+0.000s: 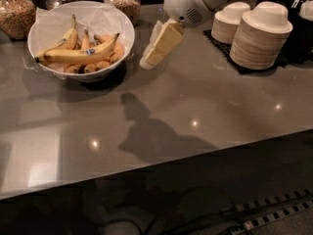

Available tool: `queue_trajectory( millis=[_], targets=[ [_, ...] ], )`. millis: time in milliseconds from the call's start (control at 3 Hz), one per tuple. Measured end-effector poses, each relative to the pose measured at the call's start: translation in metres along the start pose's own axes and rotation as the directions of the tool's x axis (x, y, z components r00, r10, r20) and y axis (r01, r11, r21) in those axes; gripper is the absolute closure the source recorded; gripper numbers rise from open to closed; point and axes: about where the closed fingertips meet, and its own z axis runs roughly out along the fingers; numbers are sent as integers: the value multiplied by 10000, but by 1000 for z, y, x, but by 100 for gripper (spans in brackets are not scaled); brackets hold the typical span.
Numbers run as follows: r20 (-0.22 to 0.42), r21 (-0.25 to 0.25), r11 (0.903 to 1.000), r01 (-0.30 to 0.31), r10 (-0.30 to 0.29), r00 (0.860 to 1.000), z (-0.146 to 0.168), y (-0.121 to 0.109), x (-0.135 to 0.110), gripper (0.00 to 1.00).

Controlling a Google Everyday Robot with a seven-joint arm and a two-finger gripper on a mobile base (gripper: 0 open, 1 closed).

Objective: Pick banana from white bowl

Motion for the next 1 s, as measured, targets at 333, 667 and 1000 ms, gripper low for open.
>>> queue_trajectory(
  millis=[333, 667, 1000],
  targets=[
    [817, -483, 9964, 703, -662, 9945, 48, -12, -24, 0],
    [1181, -1065, 9860, 1280, -1153, 9863, 96, -25, -45, 0],
    [995, -1757, 9713, 1603, -1445, 9845, 139, -34, -56, 0]
  ],
)
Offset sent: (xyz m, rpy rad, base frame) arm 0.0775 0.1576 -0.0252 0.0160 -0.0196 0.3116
